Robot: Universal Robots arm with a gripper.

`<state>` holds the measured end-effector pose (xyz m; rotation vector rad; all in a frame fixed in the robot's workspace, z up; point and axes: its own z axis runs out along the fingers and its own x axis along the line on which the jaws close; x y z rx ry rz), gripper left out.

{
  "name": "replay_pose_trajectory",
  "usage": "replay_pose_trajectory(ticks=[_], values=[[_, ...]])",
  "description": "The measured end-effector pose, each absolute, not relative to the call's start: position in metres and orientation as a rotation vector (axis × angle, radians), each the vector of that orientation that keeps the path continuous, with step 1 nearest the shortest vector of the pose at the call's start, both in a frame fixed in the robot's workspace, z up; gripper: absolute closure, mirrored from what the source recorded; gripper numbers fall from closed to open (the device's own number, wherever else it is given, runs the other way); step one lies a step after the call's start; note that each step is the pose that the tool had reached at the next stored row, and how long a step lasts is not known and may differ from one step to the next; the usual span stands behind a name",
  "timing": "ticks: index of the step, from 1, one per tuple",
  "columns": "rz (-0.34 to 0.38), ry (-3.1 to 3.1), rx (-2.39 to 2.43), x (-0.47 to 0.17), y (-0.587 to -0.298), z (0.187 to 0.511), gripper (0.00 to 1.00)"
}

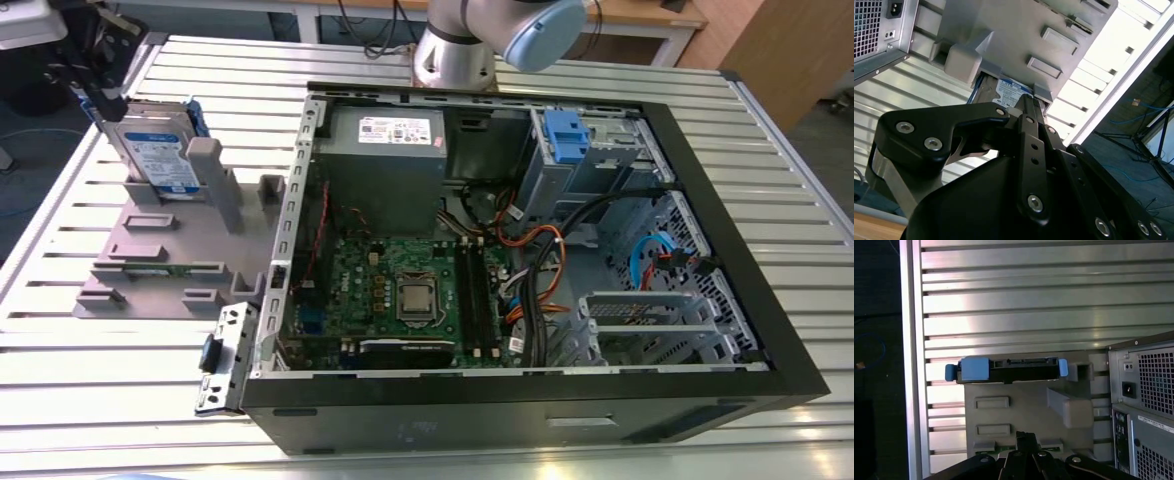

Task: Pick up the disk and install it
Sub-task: 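Reach for the disk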

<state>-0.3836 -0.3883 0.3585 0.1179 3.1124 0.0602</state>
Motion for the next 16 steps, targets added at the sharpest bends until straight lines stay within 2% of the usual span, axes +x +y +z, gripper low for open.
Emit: replay_pose_trajectory(ticks=[16], values=[[0.060, 3.112, 0.118, -0.3875, -0.3883, 0.3573, 0.89]])
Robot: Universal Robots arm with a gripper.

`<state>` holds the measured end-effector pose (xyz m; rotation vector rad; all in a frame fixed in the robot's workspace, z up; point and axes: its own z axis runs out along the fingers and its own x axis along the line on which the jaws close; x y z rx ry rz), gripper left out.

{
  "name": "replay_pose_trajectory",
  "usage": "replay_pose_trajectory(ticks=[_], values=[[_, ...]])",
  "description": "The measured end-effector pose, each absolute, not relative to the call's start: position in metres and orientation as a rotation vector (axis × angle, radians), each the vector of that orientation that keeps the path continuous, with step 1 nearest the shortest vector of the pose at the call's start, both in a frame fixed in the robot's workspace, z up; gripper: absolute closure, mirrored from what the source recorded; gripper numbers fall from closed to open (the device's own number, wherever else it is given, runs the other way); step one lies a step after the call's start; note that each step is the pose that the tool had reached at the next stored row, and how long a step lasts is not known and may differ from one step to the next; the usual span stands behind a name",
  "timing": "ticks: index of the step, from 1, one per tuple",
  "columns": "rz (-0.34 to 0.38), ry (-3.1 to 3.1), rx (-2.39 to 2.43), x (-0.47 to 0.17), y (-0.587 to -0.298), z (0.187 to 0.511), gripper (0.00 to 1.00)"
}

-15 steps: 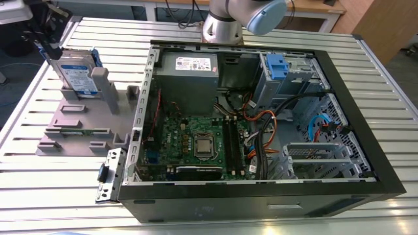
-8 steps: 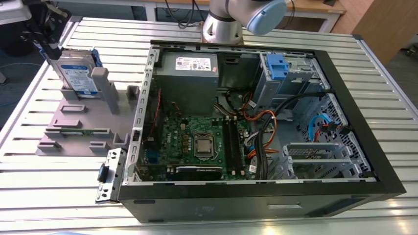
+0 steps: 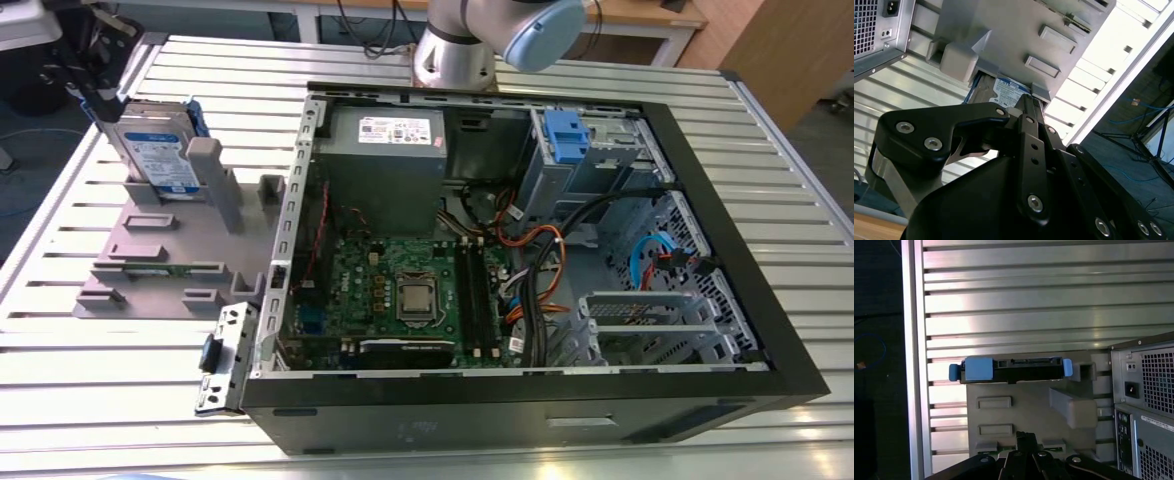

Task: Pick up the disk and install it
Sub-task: 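Reach for the disk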

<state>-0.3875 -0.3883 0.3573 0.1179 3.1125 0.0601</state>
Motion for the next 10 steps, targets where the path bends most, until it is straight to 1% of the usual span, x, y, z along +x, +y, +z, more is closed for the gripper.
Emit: replay_pose_trajectory(ticks=[10], values=[[0.060, 3.112, 0.118, -0.3905, -0.3883, 0.3568, 0.89]])
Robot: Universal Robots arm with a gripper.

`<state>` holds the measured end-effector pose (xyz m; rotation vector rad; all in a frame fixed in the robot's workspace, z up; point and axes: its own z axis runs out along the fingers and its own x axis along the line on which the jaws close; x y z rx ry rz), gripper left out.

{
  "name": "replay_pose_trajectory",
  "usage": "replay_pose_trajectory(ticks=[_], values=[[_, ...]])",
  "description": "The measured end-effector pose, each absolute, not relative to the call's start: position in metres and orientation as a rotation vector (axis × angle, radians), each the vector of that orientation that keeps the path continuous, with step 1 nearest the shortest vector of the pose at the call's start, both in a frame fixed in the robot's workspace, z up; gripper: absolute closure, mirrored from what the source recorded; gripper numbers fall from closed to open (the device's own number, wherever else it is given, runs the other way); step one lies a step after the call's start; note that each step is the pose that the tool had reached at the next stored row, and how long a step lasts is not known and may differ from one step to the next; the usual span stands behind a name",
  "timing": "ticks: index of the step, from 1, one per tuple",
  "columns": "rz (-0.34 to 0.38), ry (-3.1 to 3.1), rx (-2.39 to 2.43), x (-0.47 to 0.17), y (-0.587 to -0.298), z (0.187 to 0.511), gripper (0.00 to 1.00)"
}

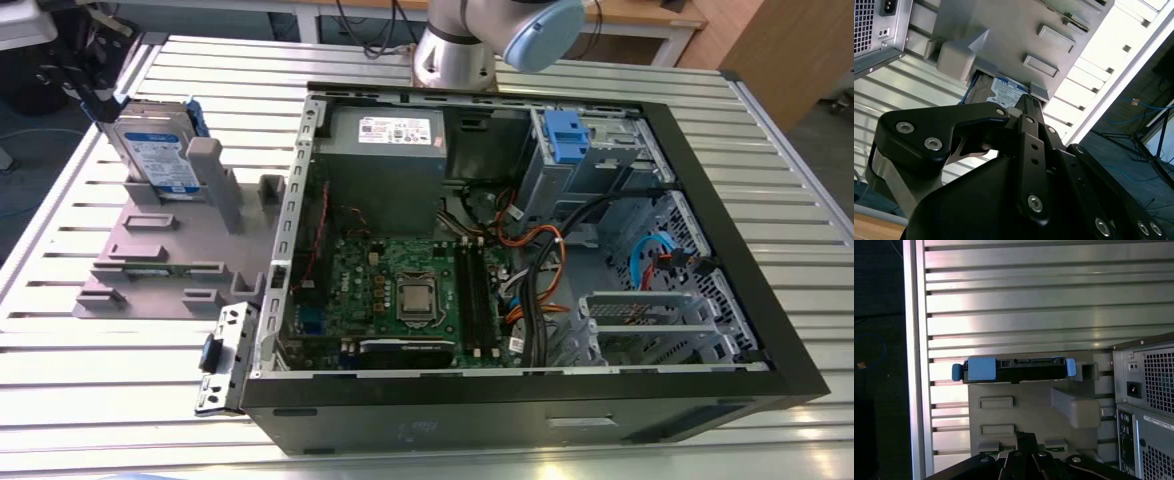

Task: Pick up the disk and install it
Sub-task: 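Reach for the disk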

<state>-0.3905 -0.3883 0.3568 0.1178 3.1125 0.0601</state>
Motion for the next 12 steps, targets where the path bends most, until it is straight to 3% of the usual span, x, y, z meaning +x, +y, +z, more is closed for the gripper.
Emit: replay_pose_trajectory(ticks=[12], values=[[0.060, 3.112, 0.118, -0.3937, -0.3883, 0.3562, 0.89]])
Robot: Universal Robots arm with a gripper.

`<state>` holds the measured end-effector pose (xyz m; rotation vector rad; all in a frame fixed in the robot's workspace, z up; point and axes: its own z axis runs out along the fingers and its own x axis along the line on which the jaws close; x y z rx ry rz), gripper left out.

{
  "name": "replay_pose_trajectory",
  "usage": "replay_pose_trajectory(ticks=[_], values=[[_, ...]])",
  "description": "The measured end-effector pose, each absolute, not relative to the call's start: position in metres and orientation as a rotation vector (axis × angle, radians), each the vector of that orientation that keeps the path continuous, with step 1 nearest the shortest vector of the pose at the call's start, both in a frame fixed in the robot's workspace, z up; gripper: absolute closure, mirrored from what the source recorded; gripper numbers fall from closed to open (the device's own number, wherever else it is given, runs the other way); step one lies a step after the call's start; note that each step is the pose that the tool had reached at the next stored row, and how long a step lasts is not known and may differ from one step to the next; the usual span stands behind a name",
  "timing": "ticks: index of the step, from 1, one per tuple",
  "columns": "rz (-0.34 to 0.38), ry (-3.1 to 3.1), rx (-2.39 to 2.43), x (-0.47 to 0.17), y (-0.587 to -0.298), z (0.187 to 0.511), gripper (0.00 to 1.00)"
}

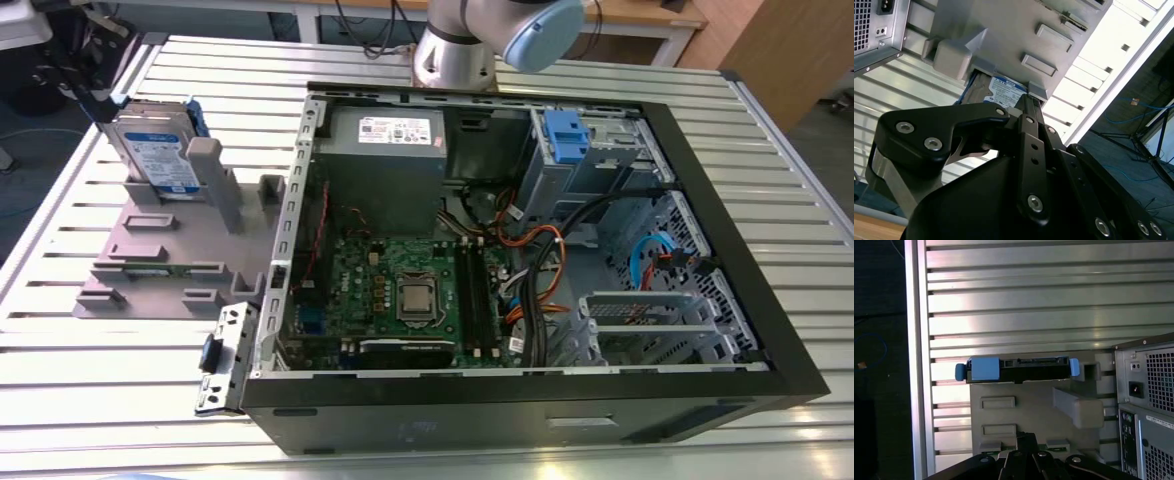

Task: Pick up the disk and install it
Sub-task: 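Reach for the disk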

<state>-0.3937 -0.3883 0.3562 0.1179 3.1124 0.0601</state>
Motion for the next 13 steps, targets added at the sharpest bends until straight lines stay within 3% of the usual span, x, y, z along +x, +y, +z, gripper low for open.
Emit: replay_pose_trajectory(ticks=[13], values=[[0.060, 3.112, 0.118, -0.3969, -0.3883, 0.3554, 0.89]])
